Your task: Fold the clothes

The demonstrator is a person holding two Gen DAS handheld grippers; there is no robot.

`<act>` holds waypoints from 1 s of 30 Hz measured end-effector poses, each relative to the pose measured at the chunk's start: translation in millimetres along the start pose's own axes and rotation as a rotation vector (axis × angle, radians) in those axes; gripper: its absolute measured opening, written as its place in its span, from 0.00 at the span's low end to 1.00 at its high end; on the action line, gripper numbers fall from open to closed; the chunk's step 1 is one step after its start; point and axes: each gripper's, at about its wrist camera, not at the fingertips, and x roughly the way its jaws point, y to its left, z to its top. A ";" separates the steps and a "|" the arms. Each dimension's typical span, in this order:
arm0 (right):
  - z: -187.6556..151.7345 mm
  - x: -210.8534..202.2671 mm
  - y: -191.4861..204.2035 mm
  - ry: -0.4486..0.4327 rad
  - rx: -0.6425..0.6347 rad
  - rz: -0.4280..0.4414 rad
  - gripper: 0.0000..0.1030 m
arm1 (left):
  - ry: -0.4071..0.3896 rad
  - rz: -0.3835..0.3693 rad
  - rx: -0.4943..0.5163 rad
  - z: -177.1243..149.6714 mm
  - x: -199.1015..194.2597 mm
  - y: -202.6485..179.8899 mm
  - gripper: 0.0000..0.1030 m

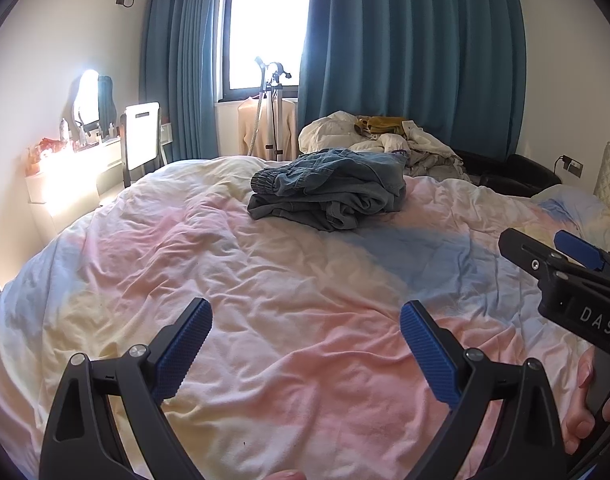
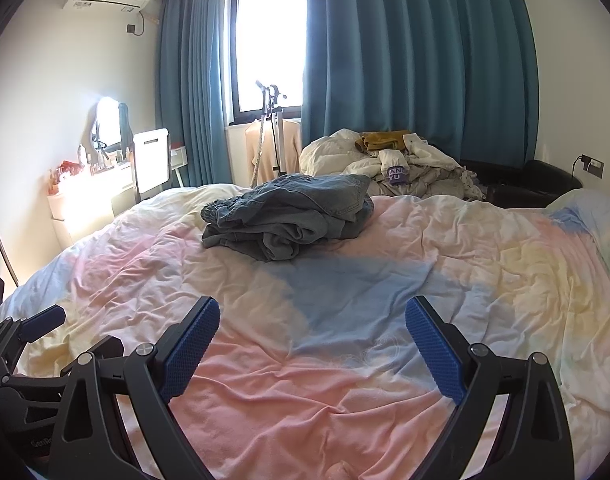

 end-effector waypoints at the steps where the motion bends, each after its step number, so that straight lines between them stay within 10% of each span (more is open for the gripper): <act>1: -0.1 -0.2 -0.2 -0.001 0.000 0.000 0.93 | 0.001 -0.001 0.001 -0.2 0.0 -0.3 0.94; 30: 1.5 -0.5 0.1 -0.002 0.020 0.009 0.94 | -0.020 0.006 0.012 9.3 -1.6 -4.4 0.94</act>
